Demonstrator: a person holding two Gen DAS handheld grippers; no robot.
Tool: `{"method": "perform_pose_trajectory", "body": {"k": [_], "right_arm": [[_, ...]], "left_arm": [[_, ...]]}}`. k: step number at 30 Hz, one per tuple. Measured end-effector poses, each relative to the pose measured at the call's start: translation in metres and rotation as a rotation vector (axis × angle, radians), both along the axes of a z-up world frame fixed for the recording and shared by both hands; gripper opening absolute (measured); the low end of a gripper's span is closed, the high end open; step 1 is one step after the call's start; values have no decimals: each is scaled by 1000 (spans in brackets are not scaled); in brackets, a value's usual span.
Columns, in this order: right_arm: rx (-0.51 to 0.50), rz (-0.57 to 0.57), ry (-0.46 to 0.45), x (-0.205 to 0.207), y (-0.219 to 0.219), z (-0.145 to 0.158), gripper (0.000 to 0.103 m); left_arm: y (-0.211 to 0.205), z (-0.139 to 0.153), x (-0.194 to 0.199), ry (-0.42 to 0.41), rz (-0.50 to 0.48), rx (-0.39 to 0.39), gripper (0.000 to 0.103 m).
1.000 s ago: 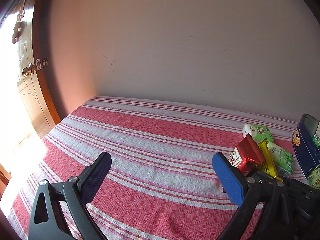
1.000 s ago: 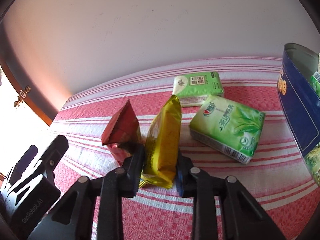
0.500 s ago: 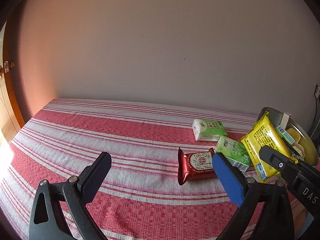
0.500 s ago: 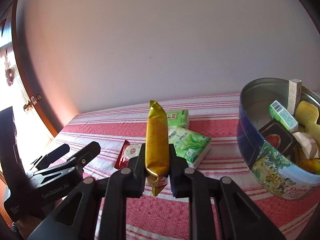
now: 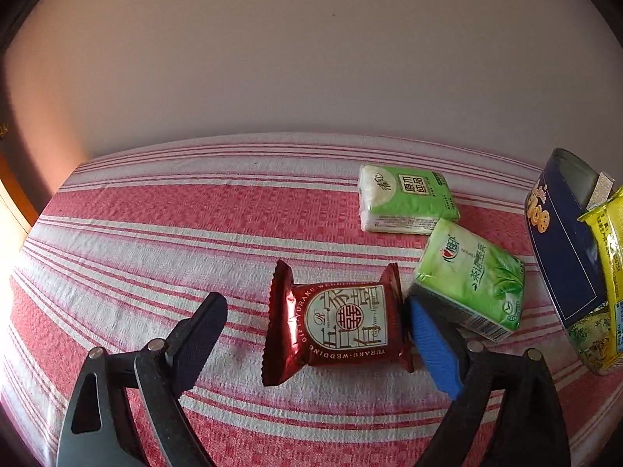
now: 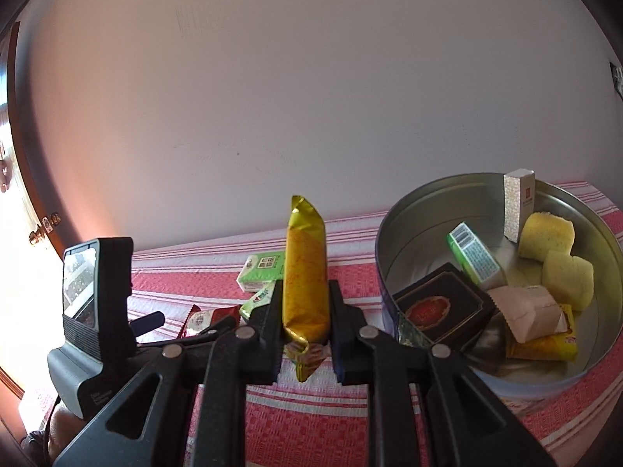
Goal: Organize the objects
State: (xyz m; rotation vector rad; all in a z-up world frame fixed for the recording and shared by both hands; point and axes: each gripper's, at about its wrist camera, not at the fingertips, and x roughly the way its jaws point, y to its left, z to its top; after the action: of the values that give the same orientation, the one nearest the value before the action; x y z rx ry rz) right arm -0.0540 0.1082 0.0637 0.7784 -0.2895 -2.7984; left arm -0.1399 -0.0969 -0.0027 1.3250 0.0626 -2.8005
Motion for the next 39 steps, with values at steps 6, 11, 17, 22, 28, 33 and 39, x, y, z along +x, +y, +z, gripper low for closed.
{"method": "perform_pose_trajectory", "body": {"k": [6, 11, 17, 22, 28, 33, 39], "right_arm": [[8, 1, 17, 5, -4, 2, 19], [26, -19, 36, 7, -4, 2, 19], [55, -39, 65, 11, -7, 4, 19], [47, -41, 76, 16, -7, 7, 19], [40, -34, 54, 17, -9, 8, 19], [22, -42, 46, 14, -4, 5, 19], [8, -61, 42, 12, 2, 7, 19]], "left_arm": [[-4, 1, 1, 15, 11, 14, 35], [-23, 15, 21, 128, 83, 76, 33], [-31, 33, 56, 262, 43, 95, 25], [-48, 31, 56, 240, 53, 140, 32], [-53, 41, 46, 246, 102, 94, 87], [-29, 31, 2, 135, 108, 15, 87], [-13, 6, -30, 17, 161, 94, 78]]}}
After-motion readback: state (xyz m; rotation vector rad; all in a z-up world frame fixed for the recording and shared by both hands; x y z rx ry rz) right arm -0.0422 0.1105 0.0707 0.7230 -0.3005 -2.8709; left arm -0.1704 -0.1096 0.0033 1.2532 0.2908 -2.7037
